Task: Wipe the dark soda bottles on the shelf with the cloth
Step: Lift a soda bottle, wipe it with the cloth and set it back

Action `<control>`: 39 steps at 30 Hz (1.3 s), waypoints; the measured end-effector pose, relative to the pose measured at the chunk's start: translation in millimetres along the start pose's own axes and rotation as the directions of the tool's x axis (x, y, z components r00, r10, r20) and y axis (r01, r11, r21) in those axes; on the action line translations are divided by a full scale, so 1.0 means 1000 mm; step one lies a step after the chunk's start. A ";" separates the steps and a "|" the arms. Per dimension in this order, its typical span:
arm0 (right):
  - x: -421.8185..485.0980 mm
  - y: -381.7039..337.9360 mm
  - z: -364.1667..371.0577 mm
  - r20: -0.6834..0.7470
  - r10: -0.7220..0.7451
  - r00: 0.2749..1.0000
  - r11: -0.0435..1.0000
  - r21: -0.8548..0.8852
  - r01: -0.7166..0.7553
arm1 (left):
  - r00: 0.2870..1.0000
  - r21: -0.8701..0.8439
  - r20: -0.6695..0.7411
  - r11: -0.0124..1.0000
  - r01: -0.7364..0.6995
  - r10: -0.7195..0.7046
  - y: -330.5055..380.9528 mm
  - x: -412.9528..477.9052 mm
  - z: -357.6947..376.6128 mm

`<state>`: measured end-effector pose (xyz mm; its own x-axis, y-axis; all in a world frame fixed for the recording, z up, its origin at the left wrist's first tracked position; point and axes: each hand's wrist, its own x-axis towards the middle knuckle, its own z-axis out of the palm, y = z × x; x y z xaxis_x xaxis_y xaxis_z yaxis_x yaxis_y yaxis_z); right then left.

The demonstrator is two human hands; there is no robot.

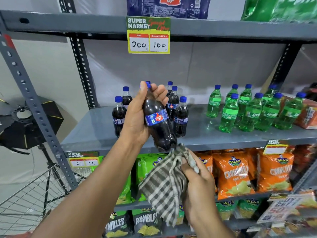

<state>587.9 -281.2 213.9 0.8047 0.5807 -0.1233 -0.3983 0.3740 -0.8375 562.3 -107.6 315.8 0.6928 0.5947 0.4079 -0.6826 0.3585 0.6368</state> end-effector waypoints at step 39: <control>0.022 -0.050 0.017 0.646 -0.592 0.481 0.117 -0.522 0.845 | 0.998 0.145 -0.015 0.987 0.070 -0.069 -0.021 -0.011 -0.018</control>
<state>618.1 -275.1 262.3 0.3389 0.5251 0.7807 0.8630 0.1569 -0.4802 565.1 -109.3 286.1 0.7345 0.5796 0.3529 -0.5913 0.2916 0.7519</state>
